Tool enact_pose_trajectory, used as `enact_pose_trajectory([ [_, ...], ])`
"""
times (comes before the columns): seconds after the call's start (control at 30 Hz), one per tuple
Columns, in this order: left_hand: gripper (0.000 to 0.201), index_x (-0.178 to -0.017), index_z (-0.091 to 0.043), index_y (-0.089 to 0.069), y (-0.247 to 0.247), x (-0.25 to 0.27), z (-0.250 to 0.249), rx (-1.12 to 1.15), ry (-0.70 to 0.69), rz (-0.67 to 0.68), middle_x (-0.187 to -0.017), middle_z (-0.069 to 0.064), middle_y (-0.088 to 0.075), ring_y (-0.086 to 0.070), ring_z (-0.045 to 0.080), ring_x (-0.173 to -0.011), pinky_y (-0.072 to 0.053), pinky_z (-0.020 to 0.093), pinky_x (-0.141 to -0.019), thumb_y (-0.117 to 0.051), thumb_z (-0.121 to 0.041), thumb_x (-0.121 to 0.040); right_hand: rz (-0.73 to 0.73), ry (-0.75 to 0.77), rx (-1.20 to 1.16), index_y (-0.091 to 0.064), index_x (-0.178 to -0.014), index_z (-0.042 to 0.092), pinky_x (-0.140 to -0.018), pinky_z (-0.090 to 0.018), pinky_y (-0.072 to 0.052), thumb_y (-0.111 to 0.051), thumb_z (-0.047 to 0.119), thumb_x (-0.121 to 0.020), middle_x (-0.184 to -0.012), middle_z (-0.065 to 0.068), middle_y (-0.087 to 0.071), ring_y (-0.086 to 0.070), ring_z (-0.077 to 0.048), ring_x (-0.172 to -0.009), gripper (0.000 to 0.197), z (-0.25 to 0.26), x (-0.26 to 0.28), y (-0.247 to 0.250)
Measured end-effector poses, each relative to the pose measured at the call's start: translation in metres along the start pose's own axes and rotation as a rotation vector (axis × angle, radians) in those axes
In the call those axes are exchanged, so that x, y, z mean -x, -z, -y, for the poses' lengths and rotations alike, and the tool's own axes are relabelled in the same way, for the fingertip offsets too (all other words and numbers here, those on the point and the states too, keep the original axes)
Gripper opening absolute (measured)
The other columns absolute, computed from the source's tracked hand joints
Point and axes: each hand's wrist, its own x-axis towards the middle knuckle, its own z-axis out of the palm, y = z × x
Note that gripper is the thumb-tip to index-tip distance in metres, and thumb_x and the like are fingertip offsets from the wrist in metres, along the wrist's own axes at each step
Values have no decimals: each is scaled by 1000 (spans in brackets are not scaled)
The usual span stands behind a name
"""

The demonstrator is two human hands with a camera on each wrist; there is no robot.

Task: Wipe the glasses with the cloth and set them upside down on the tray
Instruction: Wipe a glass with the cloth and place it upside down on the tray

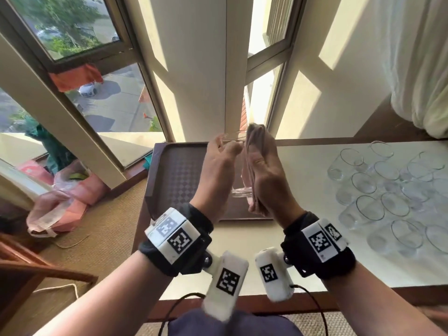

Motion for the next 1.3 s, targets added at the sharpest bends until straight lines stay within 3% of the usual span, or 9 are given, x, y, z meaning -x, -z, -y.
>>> enact_pose_trajectory([
  [0.13,69,-132,-6,-55,-6,8,1,-23,-61,32,-120,9,-71,-70,15,-108,-57,29,-88,-73,-50,-82,33,-69,-337,-43,-139,13,-100,-30,-50,-35,22,-105,-134,-8,-58,-59,-12,-125,36,3,7,-5],
  [0.27,54,-124,-12,-66,8,8,-5,-21,-1,189,-117,1,-73,-69,15,-110,-54,30,-94,-47,-52,-93,129,-227,-552,-36,-148,8,-106,-50,-47,-35,33,-102,-145,-21,-50,-52,-35,-132,53,4,8,10],
  [0.43,30,-98,-24,-65,3,8,-5,-142,55,67,-97,-9,-71,-67,3,-94,-52,25,-84,-56,-53,-95,-23,-14,-88,-35,-145,31,-113,-27,-37,-34,30,-104,-144,15,-46,-44,1,-135,41,-7,2,5],
  [0.53,97,-138,-7,-46,-3,4,1,-118,98,52,-125,5,-65,-65,12,-114,-54,34,-95,-75,-71,-71,-20,27,-70,-39,-144,24,-112,-31,-40,-36,27,-100,-145,1,-49,-47,-10,-136,44,-11,1,-4],
  [0.7,47,-125,2,-63,-3,9,-2,145,149,128,-105,10,-74,-73,17,-94,-57,28,-78,-64,-32,-92,54,-274,-488,-39,-144,0,-102,-47,-49,-28,24,-109,-136,-25,-55,-56,-36,-126,44,-7,7,0],
  [0.83,47,-111,-7,-75,0,11,2,465,245,218,-107,12,-73,-72,23,-94,-61,36,-83,-51,-42,-90,101,-567,-706,-53,-136,7,-90,-40,-56,-28,33,-108,-123,-17,-67,-66,-30,-107,46,0,11,13],
  [0.93,58,-135,-3,-54,3,8,7,416,132,233,-121,14,-68,-70,26,-104,-59,36,-84,-57,-37,-89,106,-689,-791,-49,-143,6,-103,-49,-46,-31,43,-106,-138,-22,-56,-57,-36,-116,55,-1,9,21],
  [1.07,88,-137,-13,-48,3,0,14,123,-83,218,-122,-1,-68,-66,17,-114,-55,28,-88,-86,-47,-66,74,-727,-857,-62,-118,2,-63,-36,-59,-36,31,-103,-93,-18,-70,-69,-28,-73,41,-2,4,32],
  [1.3,81,-131,-21,-48,0,-2,20,-79,-165,394,-129,0,-60,-63,14,-119,-54,30,-94,-84,-54,-66,-63,-810,-567,-60,-108,-4,-35,-23,-44,-36,18,-99,-66,-18,-61,-58,-26,-42,34,-6,4,38],
])
